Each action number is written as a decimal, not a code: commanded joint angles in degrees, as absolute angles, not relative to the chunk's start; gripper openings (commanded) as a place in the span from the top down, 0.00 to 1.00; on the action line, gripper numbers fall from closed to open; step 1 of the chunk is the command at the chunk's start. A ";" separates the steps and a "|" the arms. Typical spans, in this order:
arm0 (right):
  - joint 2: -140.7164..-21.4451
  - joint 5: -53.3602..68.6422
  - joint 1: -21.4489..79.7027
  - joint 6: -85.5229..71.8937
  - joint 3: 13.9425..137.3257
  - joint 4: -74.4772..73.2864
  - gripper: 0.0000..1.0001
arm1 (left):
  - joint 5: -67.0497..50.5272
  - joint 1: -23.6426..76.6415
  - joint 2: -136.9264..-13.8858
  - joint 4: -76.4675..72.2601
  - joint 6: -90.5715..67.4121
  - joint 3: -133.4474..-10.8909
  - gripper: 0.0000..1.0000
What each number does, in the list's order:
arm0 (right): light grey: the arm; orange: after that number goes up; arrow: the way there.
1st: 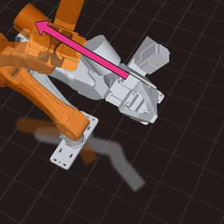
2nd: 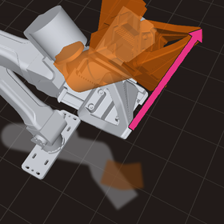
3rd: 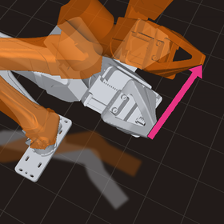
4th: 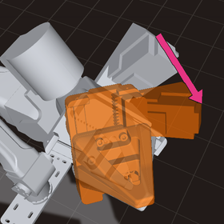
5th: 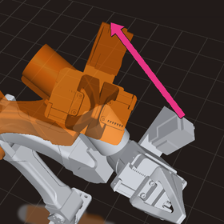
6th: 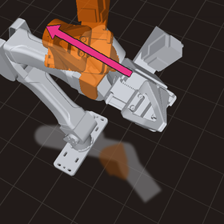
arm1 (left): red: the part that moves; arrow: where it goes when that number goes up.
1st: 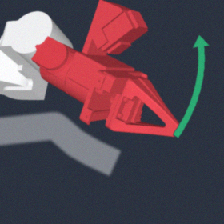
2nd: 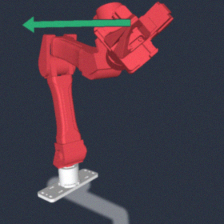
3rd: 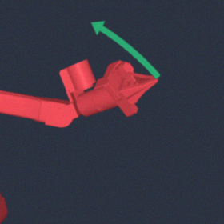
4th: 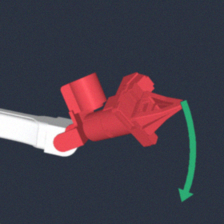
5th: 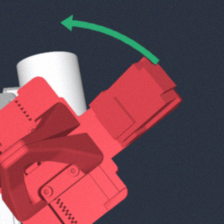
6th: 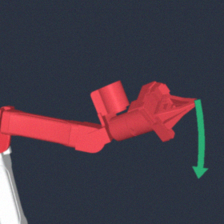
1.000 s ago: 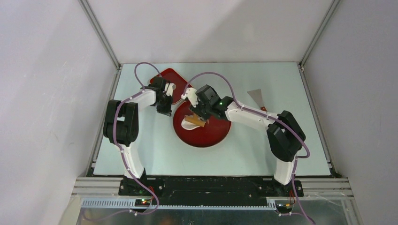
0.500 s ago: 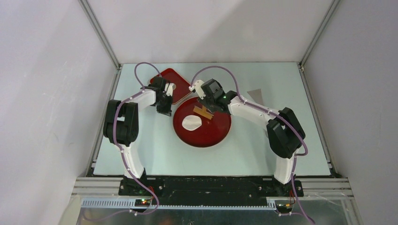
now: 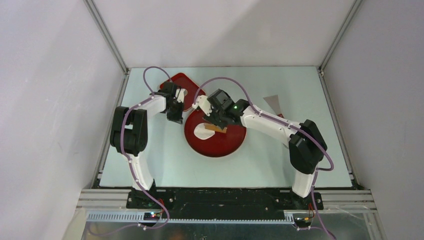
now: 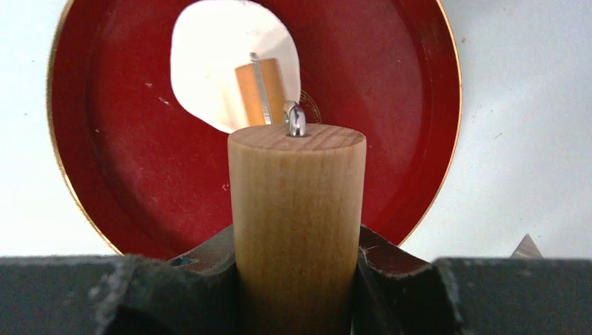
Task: Roll out the dumpling wrappers from the dough
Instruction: Flatten out the dough on the work surface.
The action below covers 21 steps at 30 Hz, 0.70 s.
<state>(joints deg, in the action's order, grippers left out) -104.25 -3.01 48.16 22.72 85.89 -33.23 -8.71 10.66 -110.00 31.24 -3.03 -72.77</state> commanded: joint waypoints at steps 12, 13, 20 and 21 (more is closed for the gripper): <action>-103.33 0.15 48.85 27.87 86.40 -23.02 1.00 | -7.91 10.91 -111.25 31.73 -2.92 -74.49 1.00; -103.95 1.08 48.86 28.32 86.36 -23.02 1.00 | -7.91 10.94 -111.20 31.71 -2.91 -74.45 1.00; -106.85 6.37 50.76 32.60 84.51 -25.43 1.00 | -8.01 10.93 -111.26 31.66 -2.90 -74.53 1.00; -107.13 6.73 50.96 33.53 83.97 -25.68 1.00 | -8.00 10.91 -111.22 31.70 -2.92 -74.53 1.00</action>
